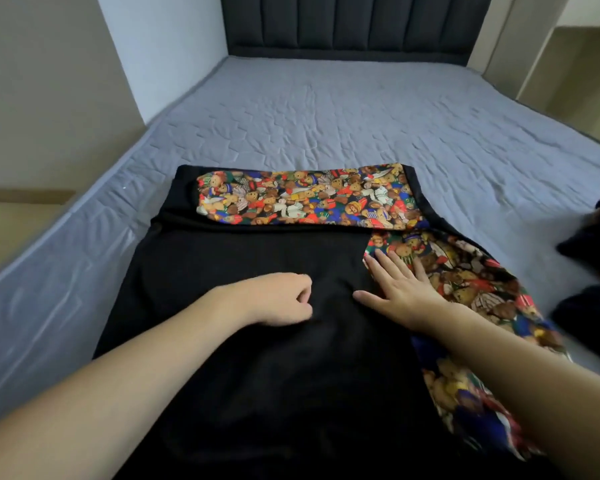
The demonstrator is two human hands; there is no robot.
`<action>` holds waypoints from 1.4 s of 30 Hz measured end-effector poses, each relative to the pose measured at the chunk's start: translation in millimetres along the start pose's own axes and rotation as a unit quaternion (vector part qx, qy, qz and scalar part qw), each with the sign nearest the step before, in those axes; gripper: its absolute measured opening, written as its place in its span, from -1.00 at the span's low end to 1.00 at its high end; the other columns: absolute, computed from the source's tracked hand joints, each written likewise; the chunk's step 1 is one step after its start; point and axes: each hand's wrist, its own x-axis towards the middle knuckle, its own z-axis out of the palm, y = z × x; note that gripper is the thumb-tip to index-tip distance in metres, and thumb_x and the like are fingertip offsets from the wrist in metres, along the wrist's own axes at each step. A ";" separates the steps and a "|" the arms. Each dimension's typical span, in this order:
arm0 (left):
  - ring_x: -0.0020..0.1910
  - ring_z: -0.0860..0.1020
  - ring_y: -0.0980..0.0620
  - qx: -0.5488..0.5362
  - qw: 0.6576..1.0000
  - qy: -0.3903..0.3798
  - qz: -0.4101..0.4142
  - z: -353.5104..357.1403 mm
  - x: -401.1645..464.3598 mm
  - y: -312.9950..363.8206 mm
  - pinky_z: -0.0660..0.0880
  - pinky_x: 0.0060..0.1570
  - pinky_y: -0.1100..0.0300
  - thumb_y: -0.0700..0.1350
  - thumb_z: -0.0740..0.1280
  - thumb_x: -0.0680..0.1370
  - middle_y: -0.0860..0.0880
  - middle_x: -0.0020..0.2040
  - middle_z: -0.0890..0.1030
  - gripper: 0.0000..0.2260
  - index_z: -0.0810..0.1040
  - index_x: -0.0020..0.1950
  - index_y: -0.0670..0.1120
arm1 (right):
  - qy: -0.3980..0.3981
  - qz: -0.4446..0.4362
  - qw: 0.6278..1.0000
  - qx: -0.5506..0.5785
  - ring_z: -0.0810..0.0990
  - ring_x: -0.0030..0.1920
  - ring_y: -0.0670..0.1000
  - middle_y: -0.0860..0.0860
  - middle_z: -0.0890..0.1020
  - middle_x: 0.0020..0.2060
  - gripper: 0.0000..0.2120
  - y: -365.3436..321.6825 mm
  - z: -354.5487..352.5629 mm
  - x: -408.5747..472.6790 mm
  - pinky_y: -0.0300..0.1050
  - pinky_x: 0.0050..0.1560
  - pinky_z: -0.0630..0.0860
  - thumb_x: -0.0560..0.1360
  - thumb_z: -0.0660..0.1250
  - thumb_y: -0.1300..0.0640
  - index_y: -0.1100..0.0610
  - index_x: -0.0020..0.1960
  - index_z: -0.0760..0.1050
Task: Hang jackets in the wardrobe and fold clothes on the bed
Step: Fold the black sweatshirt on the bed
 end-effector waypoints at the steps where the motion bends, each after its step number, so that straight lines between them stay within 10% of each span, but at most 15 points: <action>1: -0.12 0.53 0.02 0.008 0.997 -0.073 -0.030 -3.4 -12.9 12.6 0.45 -0.16 0.07 0.26 0.29 0.44 0.09 -0.03 0.50 -0.71 0.42 -0.11 0.06 | -0.020 -0.005 1.000 -0.014 -0.30 0.54 -0.02 -0.08 -0.23 0.56 -0.08 -2.8 -2.3 -4.0 0.18 0.48 -0.35 0.36 -0.25 -0.56 -0.09 0.56 -0.29; 5: -0.01 0.53 -0.01 0.083 0.951 -0.271 -0.125 -18.9 -54.8 63.2 0.48 -0.11 0.10 0.45 0.42 0.23 0.01 0.14 0.52 -0.38 0.40 0.03 0.04 | 0.006 -0.070 0.996 -0.054 0.04 0.55 0.11 0.03 0.01 0.56 -0.27 -15.8 -18.4 -27.2 0.15 0.51 0.03 0.58 0.03 -0.30 0.01 0.58 -0.15; 8: 0.31 0.44 -0.14 0.151 0.934 -0.291 -0.140 -6.4 -76.7 98.2 0.45 0.23 -0.02 0.49 0.46 0.15 -0.05 0.43 0.36 0.06 0.20 0.50 0.01 | 0.132 -0.211 0.963 -0.106 0.40 0.27 0.10 0.04 0.33 0.29 -0.53 -26.4 -25.3 -48.9 0.00 0.27 0.35 0.57 0.19 0.00 0.00 0.44 0.17; 11: 0.40 0.34 -0.15 0.247 0.916 -0.296 -0.111 27.9 -96.7 121.5 0.40 0.26 0.00 0.46 0.46 0.21 -0.09 0.55 0.16 0.20 -0.02 0.60 -0.10 | 0.042 -0.240 0.965 -0.094 0.46 0.12 0.04 -0.03 0.38 0.08 -0.73 -33.4 -30.0 -64.3 -0.08 0.07 0.42 0.55 0.20 0.13 -0.02 0.23 0.32; 14: 0.35 0.24 -0.17 0.343 0.897 -0.265 -0.084 47.5 -107.0 133.0 0.43 0.24 -0.21 0.35 0.43 0.37 -0.15 0.48 0.11 0.08 -0.06 0.59 -0.19 | -0.092 -0.150 0.984 -0.033 0.50 0.07 0.04 -0.07 0.43 -0.02 -0.89 -33.0 -37.4 -74.8 -0.11 -0.06 0.45 0.53 0.21 0.15 0.00 0.04 0.37; 18: 0.06 0.47 -0.07 0.324 0.918 -0.226 -0.045 34.9 -95.7 131.5 0.45 -0.19 0.13 0.22 0.47 0.40 -0.11 0.27 0.45 -0.28 0.39 0.42 -0.12 | -0.198 -0.099 0.973 0.063 0.49 -0.12 -0.08 -0.07 0.52 -0.08 -0.97 -32.8 -53.0 -84.3 -0.20 -0.20 0.42 0.54 0.26 0.05 -0.01 -0.02 0.45; 23: -0.26 0.55 0.01 0.198 0.971 -0.101 -0.085 -1.1 -69.7 90.5 0.48 -0.28 0.14 0.07 0.45 0.37 0.00 -0.19 0.57 -0.73 0.56 -0.05 -0.05 | -0.310 -0.046 0.938 0.148 0.54 0.08 0.03 -0.02 0.55 0.11 -0.33 -48.1 -75.8 -92.7 -0.02 0.18 0.46 0.33 0.33 -0.44 -0.02 0.26 0.39; 25: -0.19 0.58 -0.03 0.190 0.972 -0.074 -0.116 -19.1 -60.5 74.2 0.51 -0.25 0.12 0.09 0.44 0.35 0.02 -0.17 0.58 -0.71 0.55 -0.05 -0.04 | -0.290 -0.034 0.952 0.096 0.49 0.20 0.03 -0.07 0.48 0.23 -0.01 -60.3 -79.3 -98.8 -0.01 0.22 0.45 0.09 0.40 -0.54 -0.04 0.36 0.28; 30: -0.23 0.54 0.02 0.214 0.962 0.000 -0.171 -42.7 -42.5 53.8 0.33 -0.39 0.16 0.08 0.40 0.35 0.05 -0.18 0.56 -0.78 0.47 -0.15 0.01 | -0.072 -0.064 0.991 -0.097 0.53 0.09 0.16 0.03 0.46 0.14 -0.25 -83.3 -69.0 -98.5 0.16 0.04 0.52 0.31 0.45 -0.20 0.10 0.31 0.18; 36: -0.32 0.45 0.00 0.313 0.929 0.097 -0.170 -25.7 -25.4 52.0 0.21 -0.46 0.17 -0.06 0.32 0.42 0.04 -0.19 0.51 -0.71 0.43 0.12 -0.03 | -0.056 -0.034 0.975 -0.214 0.33 0.33 0.24 0.07 0.19 0.33 0.09 -83.8 -59.7 -99.2 0.57 0.21 0.16 0.18 0.47 -0.38 0.04 0.47 -0.01; 42: -0.15 0.56 -0.10 0.309 0.932 0.046 -0.184 -17.7 -17.0 45.4 0.51 -0.20 0.05 -0.07 0.27 0.44 -0.01 -0.18 0.47 -0.59 0.36 0.28 -0.07 | -0.014 -0.030 0.965 -0.260 0.35 0.30 0.26 0.13 0.23 0.33 -0.27 -87.7 -61.5 -92.5 0.61 0.22 0.08 0.42 0.34 -0.13 0.12 0.45 0.13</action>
